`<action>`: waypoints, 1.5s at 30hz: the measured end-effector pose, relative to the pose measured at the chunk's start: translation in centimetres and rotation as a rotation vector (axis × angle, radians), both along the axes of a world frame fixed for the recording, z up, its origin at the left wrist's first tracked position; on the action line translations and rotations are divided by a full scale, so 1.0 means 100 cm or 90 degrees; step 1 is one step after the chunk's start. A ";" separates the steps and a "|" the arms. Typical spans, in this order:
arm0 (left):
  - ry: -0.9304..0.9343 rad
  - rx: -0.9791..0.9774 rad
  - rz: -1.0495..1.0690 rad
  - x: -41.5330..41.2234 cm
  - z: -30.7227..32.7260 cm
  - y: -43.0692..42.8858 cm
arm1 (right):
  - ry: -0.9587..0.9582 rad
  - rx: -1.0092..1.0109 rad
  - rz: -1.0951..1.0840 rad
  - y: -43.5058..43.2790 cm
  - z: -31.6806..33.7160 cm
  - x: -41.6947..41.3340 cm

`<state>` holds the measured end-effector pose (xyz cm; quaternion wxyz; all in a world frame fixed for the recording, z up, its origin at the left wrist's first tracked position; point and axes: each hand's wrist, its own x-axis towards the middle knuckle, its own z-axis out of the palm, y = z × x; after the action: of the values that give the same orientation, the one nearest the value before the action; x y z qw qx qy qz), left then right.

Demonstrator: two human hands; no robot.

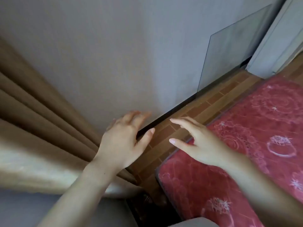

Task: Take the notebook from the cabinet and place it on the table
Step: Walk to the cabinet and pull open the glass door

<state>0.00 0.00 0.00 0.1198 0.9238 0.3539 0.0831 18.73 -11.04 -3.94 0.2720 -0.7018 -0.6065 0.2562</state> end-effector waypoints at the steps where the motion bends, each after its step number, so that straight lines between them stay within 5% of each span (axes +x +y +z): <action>1: -0.014 -0.012 -0.002 -0.002 0.002 0.016 | 0.018 0.002 -0.008 0.015 -0.002 -0.004; 10: -0.022 -0.068 0.005 -0.010 -0.011 0.114 | -0.027 0.026 -0.007 0.112 0.000 -0.005; 26: 0.020 -0.114 -0.095 0.095 -0.032 0.165 | -0.064 -0.044 -0.058 0.132 -0.005 0.079; 45: 0.049 -0.215 -0.206 0.140 -0.026 0.422 | 0.006 -0.094 -0.219 0.372 -0.007 0.088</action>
<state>13.95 42.19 -2.62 0.2706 0.9380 0.2142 -0.0324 27.57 26.13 -4.67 0.2623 -0.8119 -0.4559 0.2533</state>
